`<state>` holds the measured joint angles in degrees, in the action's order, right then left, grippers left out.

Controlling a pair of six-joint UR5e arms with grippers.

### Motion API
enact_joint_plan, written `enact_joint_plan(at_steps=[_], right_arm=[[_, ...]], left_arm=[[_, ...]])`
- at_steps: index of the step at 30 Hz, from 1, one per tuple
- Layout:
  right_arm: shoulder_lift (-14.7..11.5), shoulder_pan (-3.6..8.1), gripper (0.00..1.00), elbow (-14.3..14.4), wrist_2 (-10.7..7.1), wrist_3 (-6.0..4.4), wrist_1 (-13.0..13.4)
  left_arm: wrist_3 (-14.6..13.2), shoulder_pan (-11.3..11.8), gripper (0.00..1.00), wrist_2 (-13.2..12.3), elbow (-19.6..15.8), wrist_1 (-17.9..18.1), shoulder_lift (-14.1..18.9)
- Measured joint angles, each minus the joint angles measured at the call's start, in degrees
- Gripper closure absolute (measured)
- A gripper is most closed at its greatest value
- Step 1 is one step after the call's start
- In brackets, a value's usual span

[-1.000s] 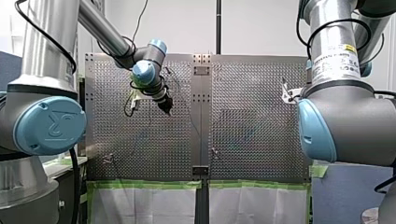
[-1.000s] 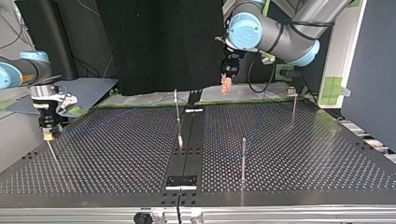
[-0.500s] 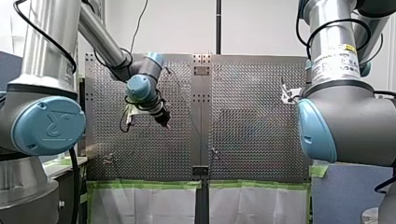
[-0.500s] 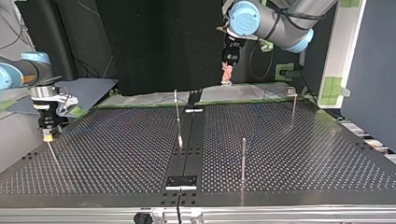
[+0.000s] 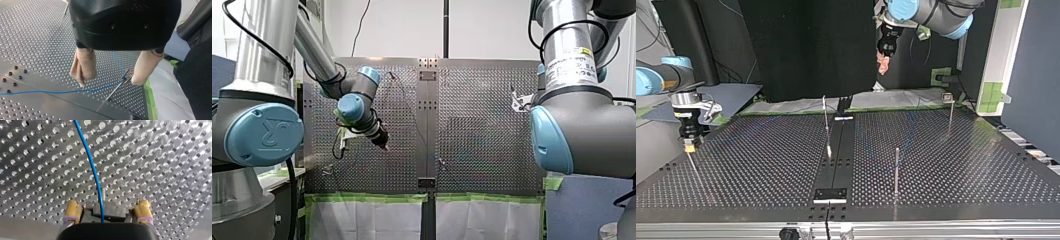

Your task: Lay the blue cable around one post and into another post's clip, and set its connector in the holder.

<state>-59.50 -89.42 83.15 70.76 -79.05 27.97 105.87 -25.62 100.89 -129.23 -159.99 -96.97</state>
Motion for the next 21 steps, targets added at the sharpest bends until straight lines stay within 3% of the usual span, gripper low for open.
enact_joint_plan(at_steps=[10,21], right_arm=[[0.0,-0.38,0.0,-0.1,0.85,0.78,-0.2],[0.1,-0.59,0.0,-0.3,1.4,0.8,-2.9]], left_arm=[[0.1,0.0,0.02,0.0,-5.6,5.6,0.0],[0.5,-0.1,0.02,0.0,-11.4,11.5,0.0]])
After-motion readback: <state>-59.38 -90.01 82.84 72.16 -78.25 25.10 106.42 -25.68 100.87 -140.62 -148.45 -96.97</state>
